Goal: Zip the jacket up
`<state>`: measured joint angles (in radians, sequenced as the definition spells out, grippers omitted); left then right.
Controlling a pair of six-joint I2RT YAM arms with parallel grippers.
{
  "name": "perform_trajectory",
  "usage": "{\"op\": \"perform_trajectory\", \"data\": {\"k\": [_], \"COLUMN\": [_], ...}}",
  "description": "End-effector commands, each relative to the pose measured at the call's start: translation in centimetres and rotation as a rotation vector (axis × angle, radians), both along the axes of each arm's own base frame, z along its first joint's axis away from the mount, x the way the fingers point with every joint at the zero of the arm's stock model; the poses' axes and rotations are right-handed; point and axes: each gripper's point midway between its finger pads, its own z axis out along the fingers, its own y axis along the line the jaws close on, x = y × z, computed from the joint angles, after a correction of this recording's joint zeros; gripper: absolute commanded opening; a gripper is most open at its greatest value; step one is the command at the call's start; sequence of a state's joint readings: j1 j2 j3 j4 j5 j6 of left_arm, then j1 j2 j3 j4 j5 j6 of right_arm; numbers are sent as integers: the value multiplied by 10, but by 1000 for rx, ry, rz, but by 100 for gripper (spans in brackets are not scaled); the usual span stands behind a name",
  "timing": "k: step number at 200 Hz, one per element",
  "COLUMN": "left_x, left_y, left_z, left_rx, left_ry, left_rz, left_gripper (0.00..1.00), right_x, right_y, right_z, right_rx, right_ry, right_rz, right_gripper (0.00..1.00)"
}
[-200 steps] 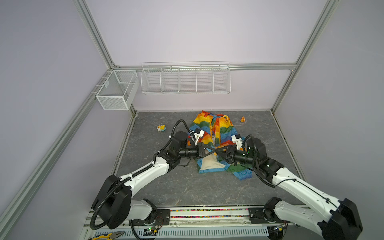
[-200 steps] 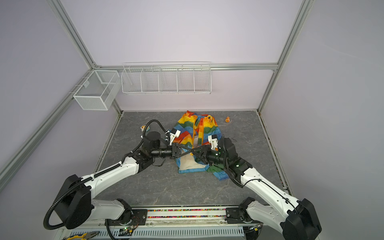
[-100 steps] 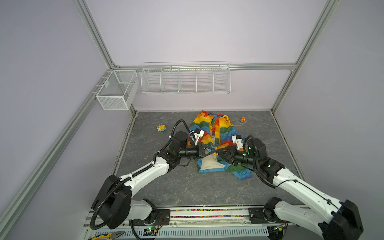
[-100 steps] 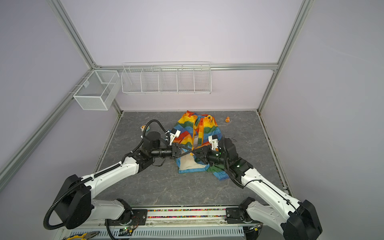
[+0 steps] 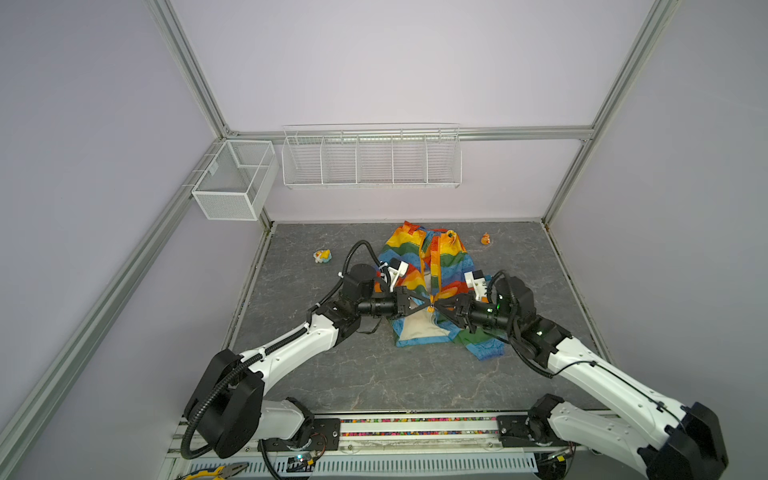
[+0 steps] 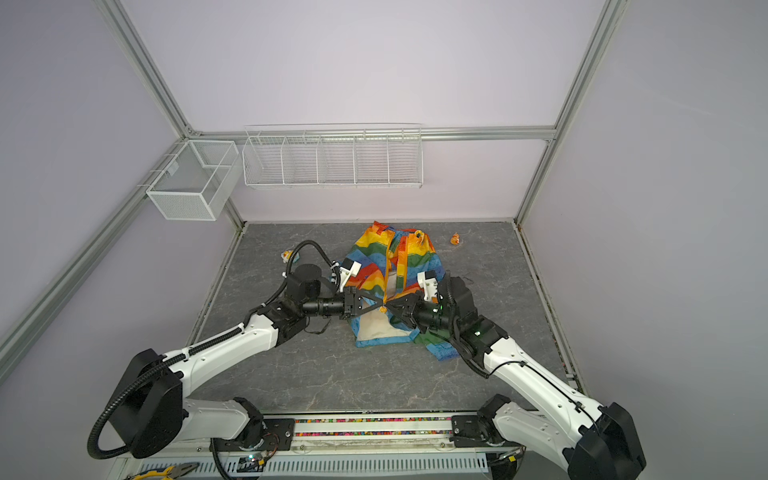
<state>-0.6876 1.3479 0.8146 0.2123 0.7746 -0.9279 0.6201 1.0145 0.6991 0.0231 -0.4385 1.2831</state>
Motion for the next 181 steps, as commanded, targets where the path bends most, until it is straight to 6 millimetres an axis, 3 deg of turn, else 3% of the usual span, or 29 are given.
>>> {"op": "perform_trajectory", "data": {"k": [1, 181], "left_x": [-3, -6], "left_y": [-1, -3], "left_z": [7, 9], "left_rx": [-21, -24], "left_ry": [-23, -26], "left_rz": [-7, -13], "left_gripper": [0, 0], "right_x": [-4, 7], "right_y": [1, 4], "right_z": [7, 3], "right_rx": [22, 59], "right_ry": [-8, 16], "right_rz": [6, -19], "right_gripper": [17, 7]}}
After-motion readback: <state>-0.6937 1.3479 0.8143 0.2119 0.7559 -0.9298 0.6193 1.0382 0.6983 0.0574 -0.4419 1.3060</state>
